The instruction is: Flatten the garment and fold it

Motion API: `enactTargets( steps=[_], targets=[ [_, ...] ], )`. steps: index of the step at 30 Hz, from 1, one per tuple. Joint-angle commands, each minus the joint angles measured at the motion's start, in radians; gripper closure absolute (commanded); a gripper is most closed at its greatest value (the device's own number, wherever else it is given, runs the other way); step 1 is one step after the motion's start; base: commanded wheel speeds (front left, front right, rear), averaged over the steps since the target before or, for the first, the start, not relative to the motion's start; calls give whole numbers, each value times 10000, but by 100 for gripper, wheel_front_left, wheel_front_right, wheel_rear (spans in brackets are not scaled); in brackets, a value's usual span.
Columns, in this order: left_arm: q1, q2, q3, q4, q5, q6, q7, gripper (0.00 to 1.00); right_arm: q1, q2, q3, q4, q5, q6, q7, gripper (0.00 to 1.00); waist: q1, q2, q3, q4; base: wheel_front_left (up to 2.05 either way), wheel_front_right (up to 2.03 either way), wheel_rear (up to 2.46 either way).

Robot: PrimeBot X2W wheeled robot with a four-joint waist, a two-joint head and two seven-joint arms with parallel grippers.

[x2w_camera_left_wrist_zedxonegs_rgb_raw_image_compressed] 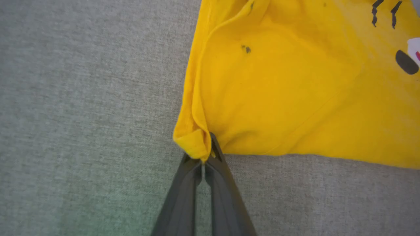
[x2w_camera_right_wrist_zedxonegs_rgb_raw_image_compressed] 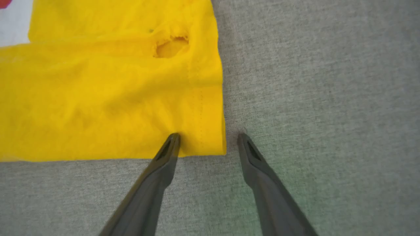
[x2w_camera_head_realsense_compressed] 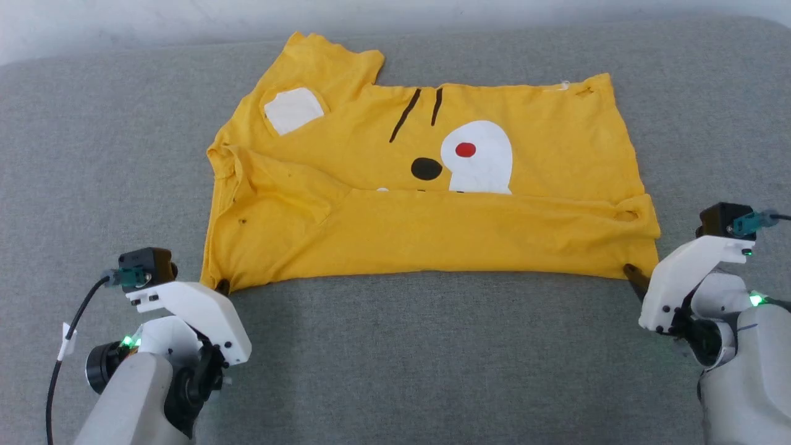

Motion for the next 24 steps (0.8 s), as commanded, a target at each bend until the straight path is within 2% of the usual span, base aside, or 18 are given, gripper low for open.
enactTargets(
  steps=[1, 2, 3, 6, 16, 20, 24],
  targets=[
    [-29, -43, -64, 181, -7, -56, 12, 100, -48, 37, -36, 102, -84, -11, 156, 72, 0, -1, 34, 39, 0, 0, 0],
    [-40, -48, -73, 208, -12, -78, -16, 100, -78, 37, -87, 113, -90, -11, 355, 93, 0, -1, 36, 55, 0, 0, 0],
    [-49, -55, -81, 237, -15, -97, -49, 100, -102, 37, -115, 92, -57, -11, 479, 100, 0, -1, 30, 70, 0, 0, 0],
    [-45, -76, -68, 290, -7, -146, -278, 100, -128, 37, -146, -197, -85, -11, 287, 100, 0, -1, -34, 96, 0, 0, 0],
    [722, -18, 102, -115, 285, 38, -1594, 100, 848, 37, 134, -1379, 693, -11, -2040, 100, 0, -1, -839, 263, 0, 0, 0],
    [1489, 45, 186, -673, 265, 327, -1614, 100, 1662, 37, 135, -2061, 841, -11, -2143, 100, 0, -1, -1118, 361, 0, 0, 0],
    [2350, 211, 148, -1280, 270, 615, -1299, 100, 2557, 37, -52, -2723, 657, -11, -1673, 100, 0, -1, -1280, 461, 0, 0, 0]
  ],
)
